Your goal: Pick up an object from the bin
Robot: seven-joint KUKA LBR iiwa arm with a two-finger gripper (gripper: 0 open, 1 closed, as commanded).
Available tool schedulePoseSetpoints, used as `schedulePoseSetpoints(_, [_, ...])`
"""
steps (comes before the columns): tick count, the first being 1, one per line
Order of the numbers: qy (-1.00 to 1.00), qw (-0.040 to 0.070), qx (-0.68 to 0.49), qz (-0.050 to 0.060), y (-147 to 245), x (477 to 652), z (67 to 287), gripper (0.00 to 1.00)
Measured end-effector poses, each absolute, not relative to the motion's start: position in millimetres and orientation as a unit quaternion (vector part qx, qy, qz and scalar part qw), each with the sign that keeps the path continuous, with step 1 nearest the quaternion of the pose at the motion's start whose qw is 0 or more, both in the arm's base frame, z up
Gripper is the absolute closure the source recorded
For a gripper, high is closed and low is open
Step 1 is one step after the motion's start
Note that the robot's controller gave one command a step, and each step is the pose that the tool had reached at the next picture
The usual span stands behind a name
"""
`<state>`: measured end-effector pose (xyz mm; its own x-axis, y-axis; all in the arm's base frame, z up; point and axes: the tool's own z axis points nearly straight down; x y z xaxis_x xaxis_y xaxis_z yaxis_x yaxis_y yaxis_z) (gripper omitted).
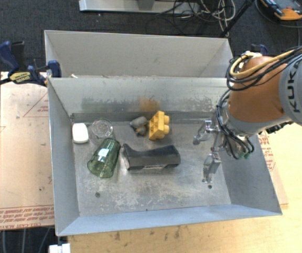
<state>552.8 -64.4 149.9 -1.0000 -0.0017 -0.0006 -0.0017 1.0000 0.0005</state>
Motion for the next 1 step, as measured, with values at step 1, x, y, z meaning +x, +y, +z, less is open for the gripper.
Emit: schedulePoseSetpoints(1, [1.000, 0.000, -0.001, 0.000, -64.4, 552.8, 149.9, 0.00])
